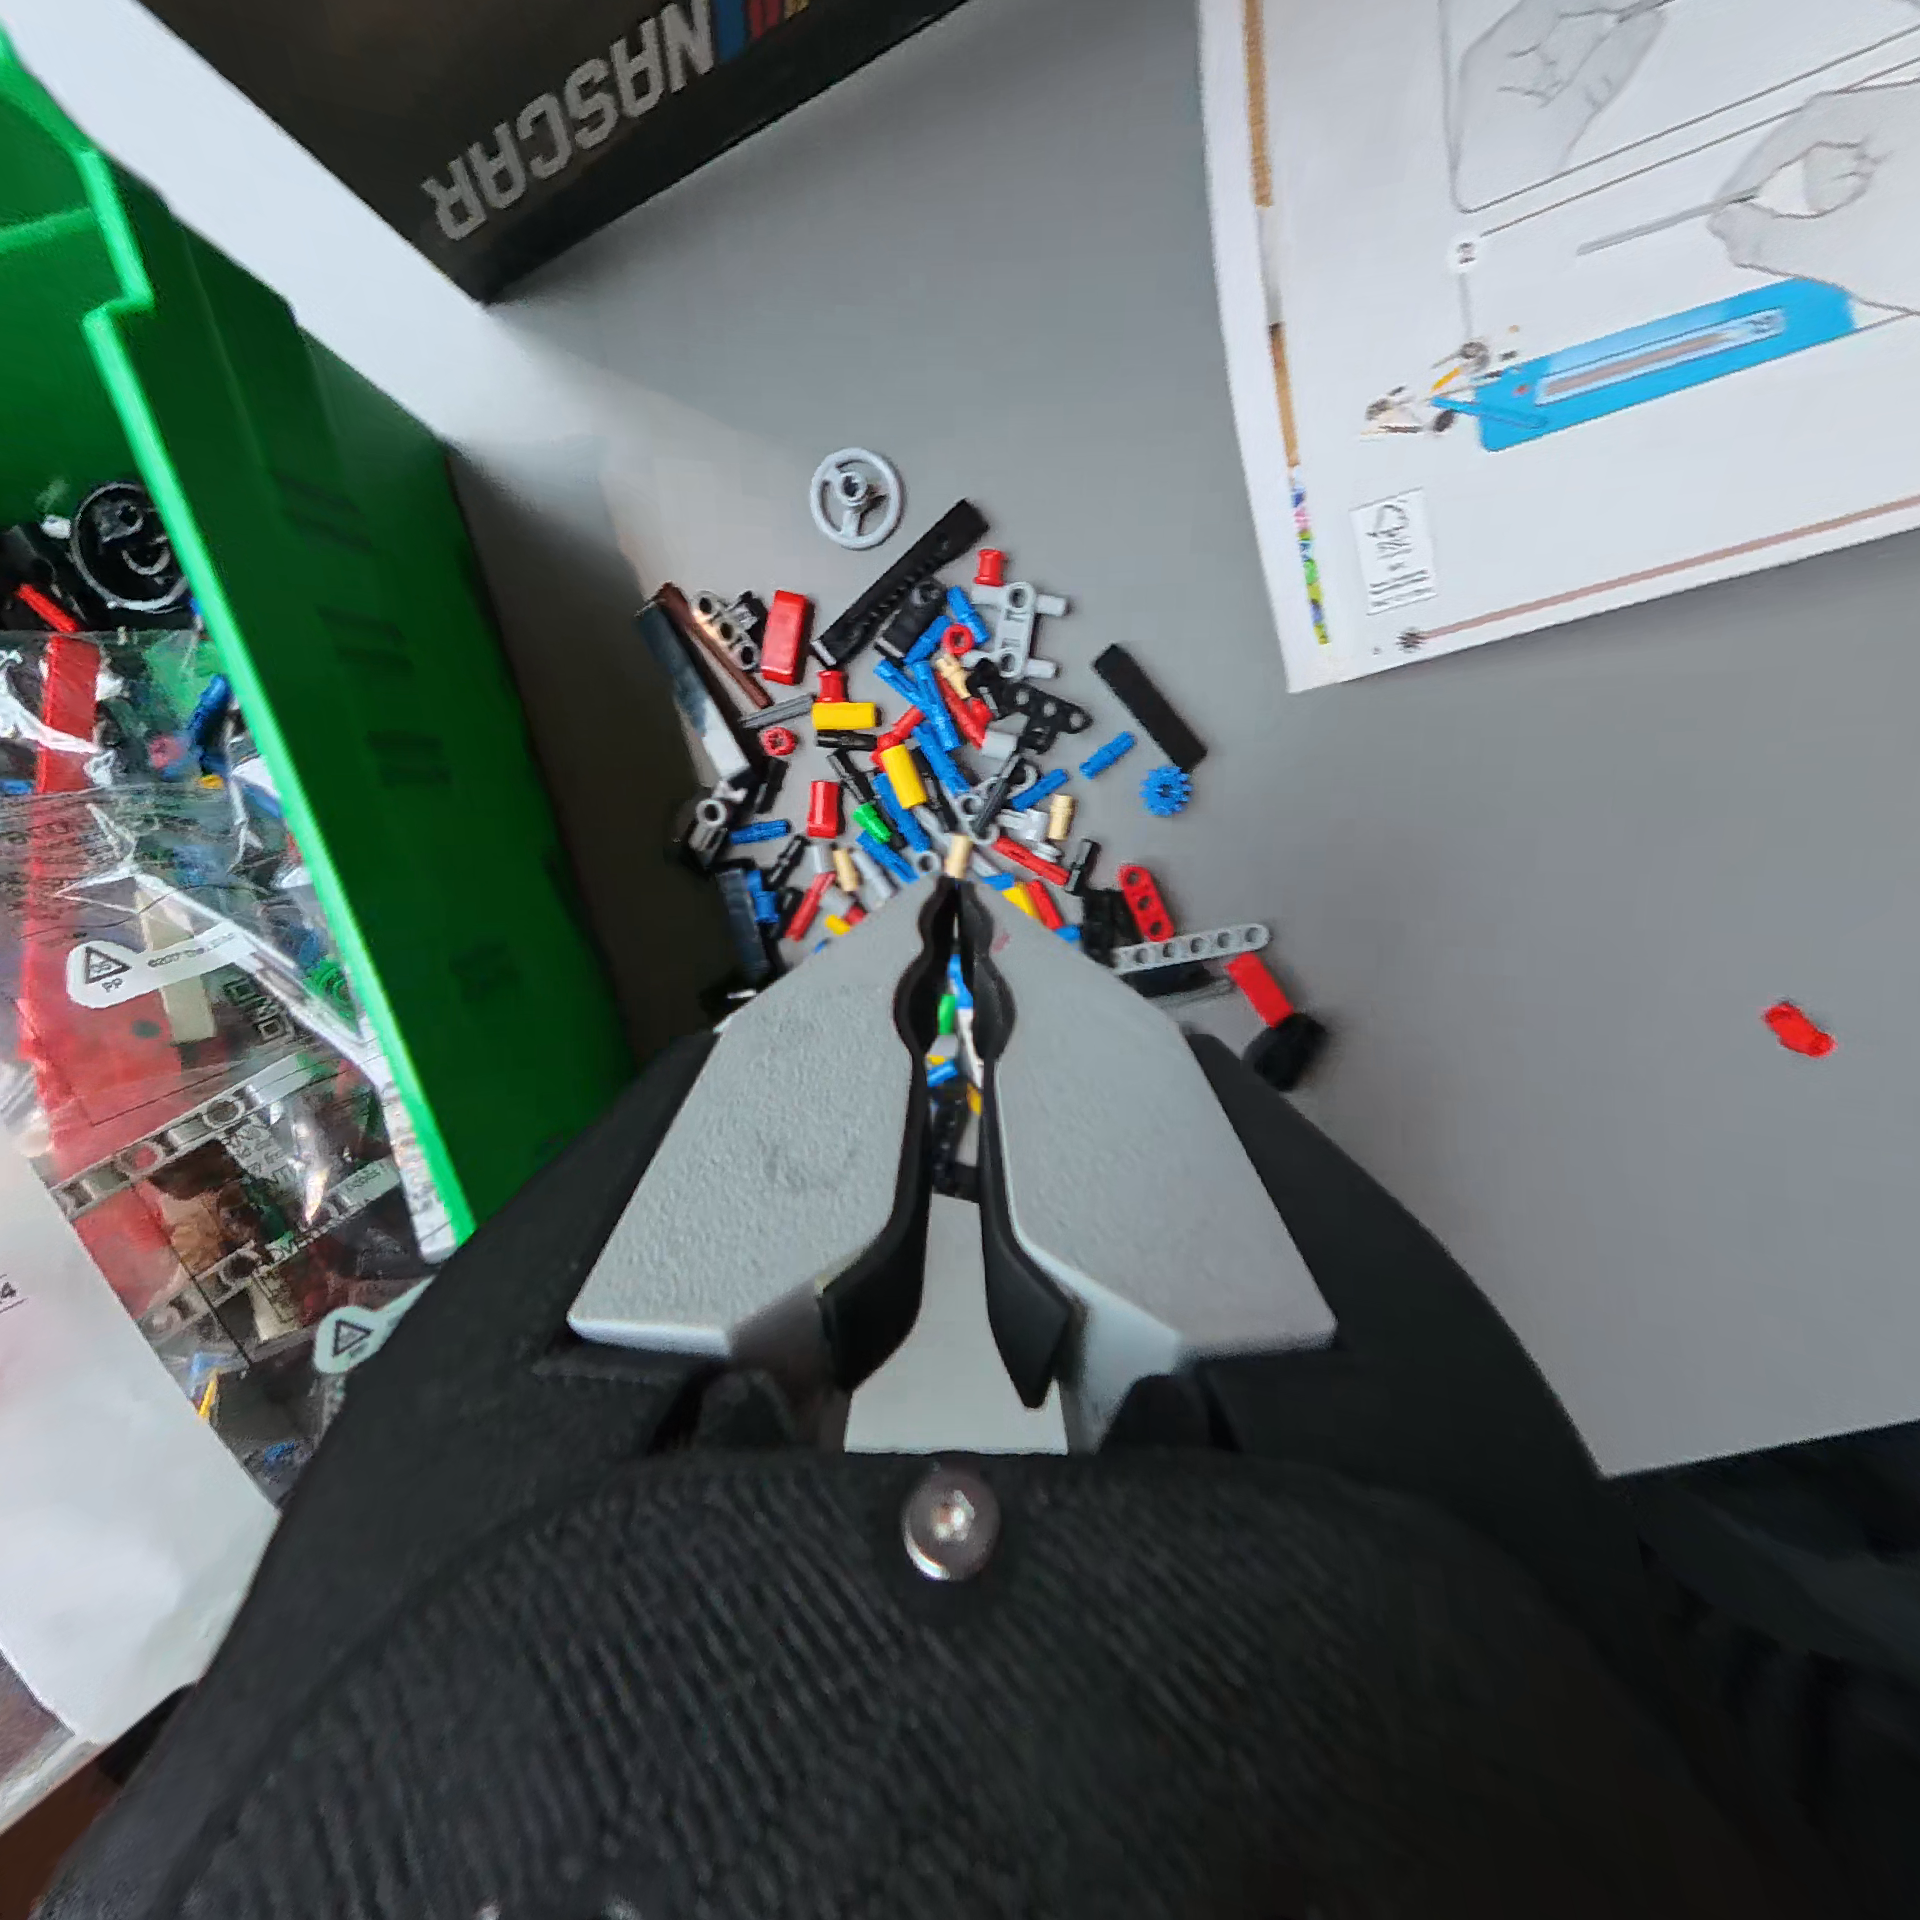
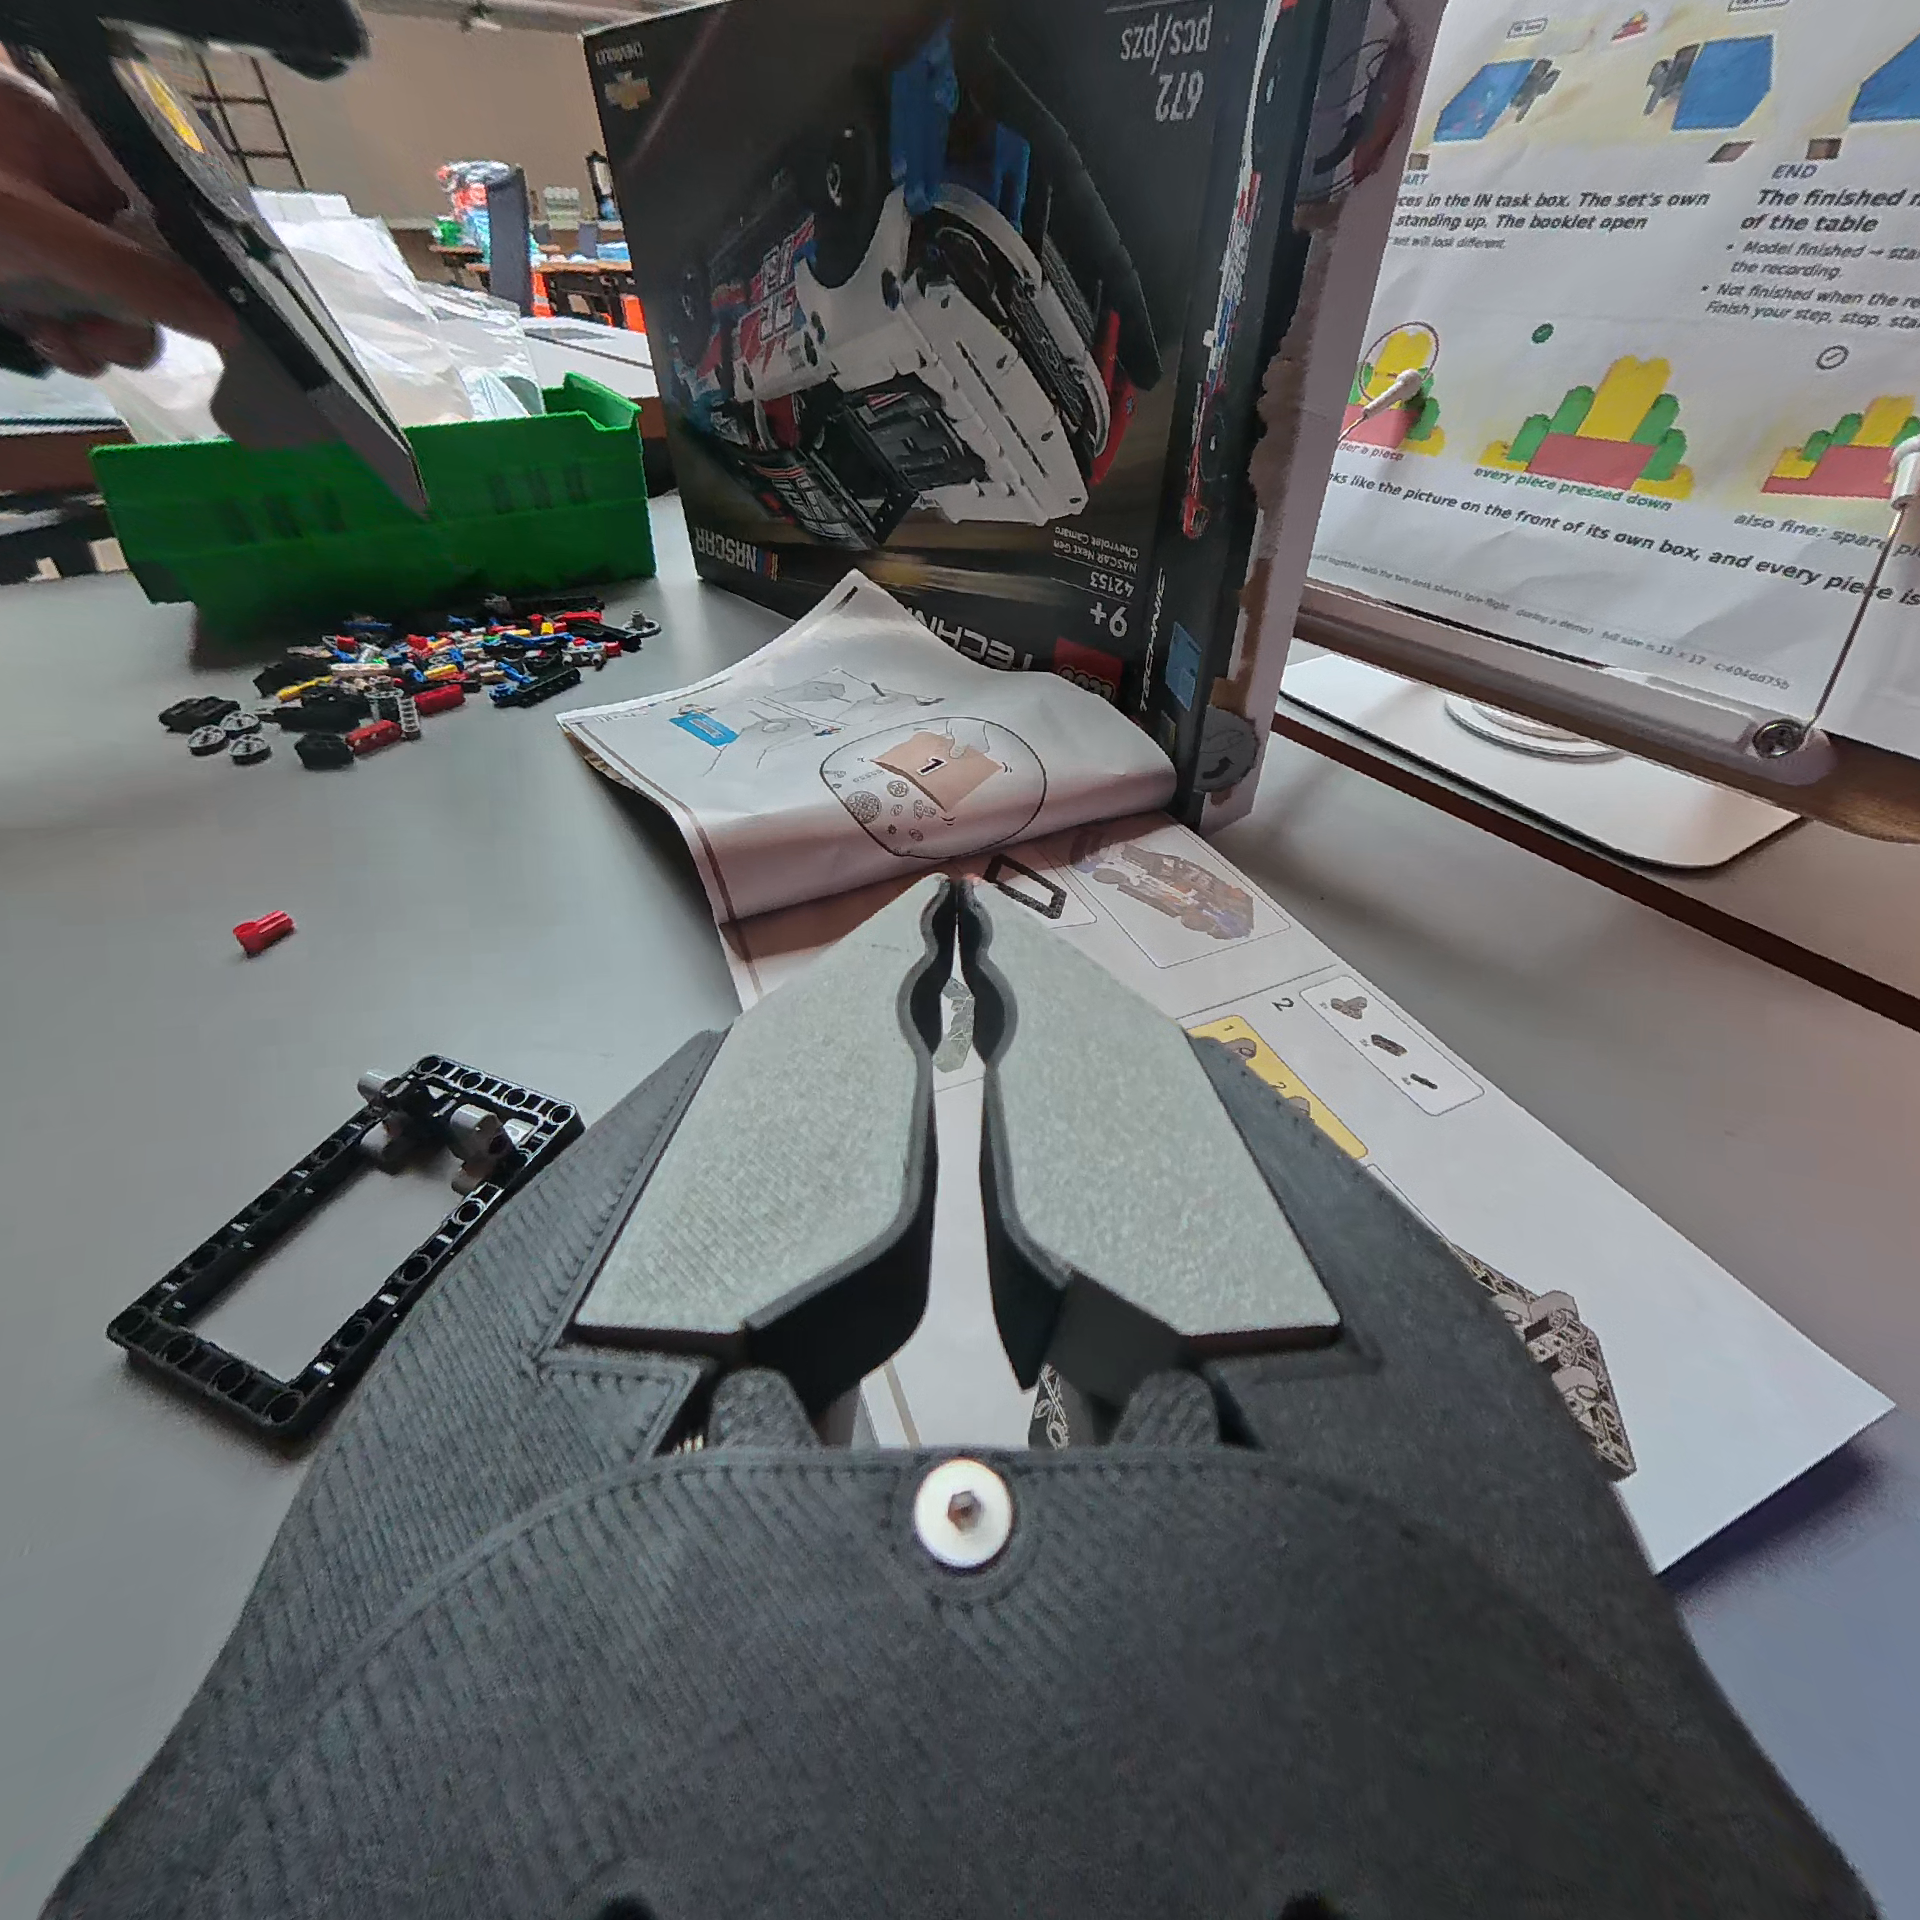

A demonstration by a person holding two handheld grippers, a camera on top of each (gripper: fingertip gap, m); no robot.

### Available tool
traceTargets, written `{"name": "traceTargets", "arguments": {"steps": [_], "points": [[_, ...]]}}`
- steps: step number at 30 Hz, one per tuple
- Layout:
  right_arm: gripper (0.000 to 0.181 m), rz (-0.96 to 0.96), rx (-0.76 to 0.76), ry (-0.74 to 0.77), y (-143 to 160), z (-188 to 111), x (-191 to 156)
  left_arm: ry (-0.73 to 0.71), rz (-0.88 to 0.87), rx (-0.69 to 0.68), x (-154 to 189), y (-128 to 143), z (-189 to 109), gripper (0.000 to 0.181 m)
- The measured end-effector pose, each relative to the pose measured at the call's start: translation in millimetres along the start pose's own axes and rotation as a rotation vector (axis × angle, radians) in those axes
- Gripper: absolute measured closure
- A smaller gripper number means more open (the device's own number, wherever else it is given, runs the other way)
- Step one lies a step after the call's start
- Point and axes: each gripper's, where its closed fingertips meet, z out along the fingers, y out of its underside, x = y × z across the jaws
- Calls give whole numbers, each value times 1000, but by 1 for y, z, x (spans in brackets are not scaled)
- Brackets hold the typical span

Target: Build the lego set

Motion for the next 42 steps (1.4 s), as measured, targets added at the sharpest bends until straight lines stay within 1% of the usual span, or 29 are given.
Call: {"name": "traceTargets", "arguments": {"steps": [2, 5, 7, 8, 10, 12, 14, 15, 17, 18, 19, 21, 23, 28, 33, 42], "points": [[181, -2, -2, 0, 0, 0, 0, 22, 31, 7, 18, -2, -6, 181], [181, -11, -5, -3, 0, 1, -2, 101, 103, -2, 59, 0, -9, 181], [181, -14, -7, -5, 1, 1, -2, 224, 163, 3, 98, 4, -8, 181], [181, -16, -8, -6, 1, 1, -3, 261, 184, -7, 112, 8, -7, 181], [181, -17, -10, -5, 1, 1, -3, 256, 220, -25, 121, 16, -2, 181], [181, -15, -9, -9, 1, 1, -3, 215, 217, -38, 112, 20, 1, 181], [181, -14, -8, -16, 1, 2, -4, 165, 172, -37, 91, 18, 0, 181], [181, -15, -9, -20, 1, 2, -5, 127, 146, -25, 78, 15, -1, 181], [181, -18, -13, -28, 1, 3, -7, -6, 94, -10, 39, 9, -1, 179], [181, -19, -16, -32, 2, 4, -8, -55, 57, -7, 22, 7, 1, 174], [181, -20, -19, -34, 2, 5, -8, -75, 15, -8, 9, 6, 5, 171], [181, -22, -24, -34, 4, 5, -8, -72, -55, -25, -6, 8, 18, 167], [181, -19, -23, -31, 4, 5, -7, -90, -94, -59, -20, 15, 33, 168], [181, -7, -20, -29, 4, 4, -5, -58, -101, -73, -27, 18, 54, 172], [181, -11, -23, -29, 4, 5, -6, -51, -45, -109, -31, 16, 64, 171], [181, -5, -23, -35, 5, 5, -6, -46, -35, -155, -39, 17, 77, 176]]}}
